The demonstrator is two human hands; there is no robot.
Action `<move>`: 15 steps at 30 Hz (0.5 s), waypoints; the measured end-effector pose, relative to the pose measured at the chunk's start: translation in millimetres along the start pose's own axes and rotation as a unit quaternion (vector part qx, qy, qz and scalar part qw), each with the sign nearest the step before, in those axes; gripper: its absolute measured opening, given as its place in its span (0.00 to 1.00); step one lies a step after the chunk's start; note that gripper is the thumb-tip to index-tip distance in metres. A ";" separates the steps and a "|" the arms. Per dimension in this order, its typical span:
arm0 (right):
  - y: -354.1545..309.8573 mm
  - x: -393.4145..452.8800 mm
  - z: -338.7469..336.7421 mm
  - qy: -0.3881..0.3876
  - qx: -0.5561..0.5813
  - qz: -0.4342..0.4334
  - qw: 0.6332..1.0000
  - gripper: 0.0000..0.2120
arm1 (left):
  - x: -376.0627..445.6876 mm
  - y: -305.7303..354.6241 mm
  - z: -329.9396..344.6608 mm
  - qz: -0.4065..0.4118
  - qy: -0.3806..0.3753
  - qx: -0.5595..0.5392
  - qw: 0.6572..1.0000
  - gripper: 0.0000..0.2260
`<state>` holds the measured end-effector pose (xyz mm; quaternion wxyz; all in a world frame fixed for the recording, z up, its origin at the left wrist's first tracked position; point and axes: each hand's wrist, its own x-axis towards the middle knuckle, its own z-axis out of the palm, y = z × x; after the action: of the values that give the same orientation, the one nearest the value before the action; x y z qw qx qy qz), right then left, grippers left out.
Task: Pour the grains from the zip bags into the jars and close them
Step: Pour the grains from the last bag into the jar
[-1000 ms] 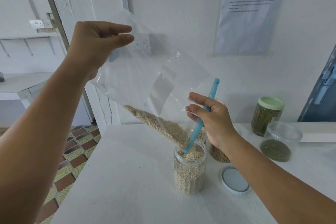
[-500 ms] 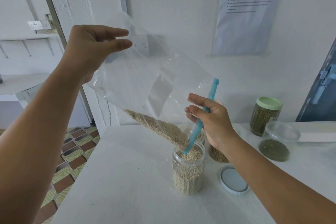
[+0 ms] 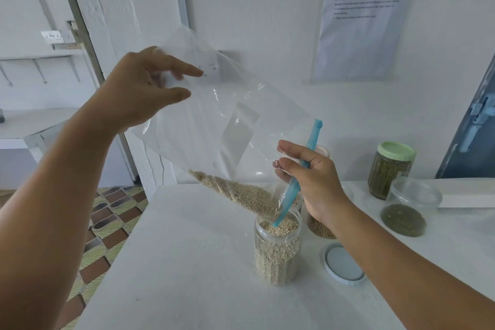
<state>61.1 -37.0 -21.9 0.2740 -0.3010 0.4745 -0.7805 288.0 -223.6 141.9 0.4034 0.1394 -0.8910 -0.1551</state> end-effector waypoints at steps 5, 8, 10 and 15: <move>3.3 -2.5 -2.8 -0.003 -0.002 0.000 1.000 0.14 | -7.6 -1.0 5.8 0.005 0.016 0.047 0.999 0.13; 6.0 -3.6 -4.8 -0.005 -0.014 0.001 1.000 0.14 | -12.2 -1.1 10.8 -0.002 0.029 0.050 0.998 0.12; 6.1 -4.6 -4.8 -0.009 -0.037 -0.003 0.999 0.15 | -15.1 -1.2 13.1 -0.002 0.030 0.049 0.998 0.11; 3.3 -5.6 -2.6 -0.018 -0.041 0.002 0.999 0.18 | -15.8 -1.3 11.0 -0.016 0.024 0.040 0.999 0.10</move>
<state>63.4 -32.8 -27.0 0.2714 -0.3252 0.5018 -0.7542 289.8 -217.1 123.7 0.4159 0.1739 -0.8842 -0.1221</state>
